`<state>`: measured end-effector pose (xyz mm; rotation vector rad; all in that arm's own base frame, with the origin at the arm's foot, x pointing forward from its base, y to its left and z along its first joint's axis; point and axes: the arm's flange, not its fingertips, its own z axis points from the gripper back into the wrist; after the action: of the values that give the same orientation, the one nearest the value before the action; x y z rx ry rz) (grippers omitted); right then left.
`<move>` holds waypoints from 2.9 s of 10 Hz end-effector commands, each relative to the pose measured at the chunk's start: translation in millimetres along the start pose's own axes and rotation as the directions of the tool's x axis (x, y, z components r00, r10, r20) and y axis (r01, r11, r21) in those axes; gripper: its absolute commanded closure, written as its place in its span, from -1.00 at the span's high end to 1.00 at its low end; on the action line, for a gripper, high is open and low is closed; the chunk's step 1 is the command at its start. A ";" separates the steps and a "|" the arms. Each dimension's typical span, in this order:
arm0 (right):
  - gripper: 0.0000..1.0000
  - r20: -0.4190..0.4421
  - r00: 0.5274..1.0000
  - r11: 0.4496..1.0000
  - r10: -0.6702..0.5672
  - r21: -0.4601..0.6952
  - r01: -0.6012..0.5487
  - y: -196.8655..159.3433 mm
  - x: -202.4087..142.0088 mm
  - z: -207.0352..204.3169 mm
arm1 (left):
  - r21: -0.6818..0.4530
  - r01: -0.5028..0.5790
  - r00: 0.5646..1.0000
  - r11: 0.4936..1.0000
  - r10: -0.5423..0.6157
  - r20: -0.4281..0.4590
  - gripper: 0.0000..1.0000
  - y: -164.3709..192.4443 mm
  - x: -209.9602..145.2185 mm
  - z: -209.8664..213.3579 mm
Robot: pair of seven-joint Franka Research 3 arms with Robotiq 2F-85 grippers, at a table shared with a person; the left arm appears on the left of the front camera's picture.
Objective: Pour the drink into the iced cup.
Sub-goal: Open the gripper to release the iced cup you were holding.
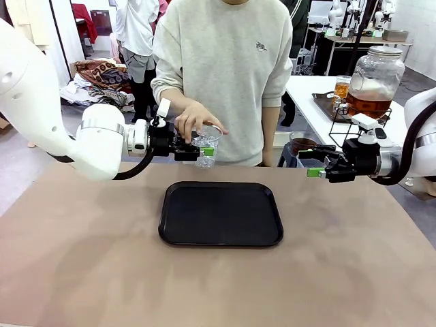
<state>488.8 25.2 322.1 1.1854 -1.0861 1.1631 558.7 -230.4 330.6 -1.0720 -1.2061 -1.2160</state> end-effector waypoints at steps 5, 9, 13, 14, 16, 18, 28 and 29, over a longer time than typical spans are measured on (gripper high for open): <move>1.00 -0.003 1.000 1.000 0.004 0.002 -0.004 -0.8 3.2 -1.1 | 0.000 0.016 1.000 1.000 -0.016 0.004 0.38 -0.3 3.6 -0.1; 1.00 -0.003 1.000 1.000 0.004 0.002 -0.004 -0.8 3.2 -1.1 | 0.000 0.016 1.000 1.000 -0.016 0.004 0.38 -0.3 3.6 -0.1; 1.00 -0.003 1.000 1.000 0.004 0.002 -0.004 -0.8 3.2 -1.1 | 0.000 0.016 1.000 1.000 -0.016 0.004 0.38 -0.3 3.6 -0.1; 1.00 -0.003 1.000 1.000 0.004 0.002 -0.004 -0.8 3.2 -1.1 | 0.000 0.016 1.000 1.000 -0.016 0.004 0.38 -0.3 3.6 -0.1; 1.00 -0.003 1.000 1.000 0.004 0.002 -0.004 -0.8 3.2 -1.1 | 0.000 0.016 1.000 1.000 -0.016 0.004 0.38 -0.3 3.6 -0.1; 1.00 -0.003 1.000 1.000 0.004 0.002 -0.004 -0.8 3.2 -1.1 | 0.000 0.016 1.000 1.000 -0.016 0.004 0.38 -0.3 3.6 -0.1; 1.00 -0.003 1.000 1.000 0.004 0.002 -0.004 -0.8 3.2 -1.1 | 0.010 0.009 0.999 1.000 -0.010 0.040 1.00 -11.4 -3.2 34.2; 1.00 -0.003 1.000 1.000 0.004 0.002 -0.004 -0.8 3.2 -1.1 | 0.013 0.006 0.999 1.000 -0.006 0.038 1.00 -16.7 -5.6 44.0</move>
<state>488.8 25.2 322.1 1.1854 -1.0860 1.1632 552.8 -197.6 328.1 -1.0902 -1.2316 -1.1797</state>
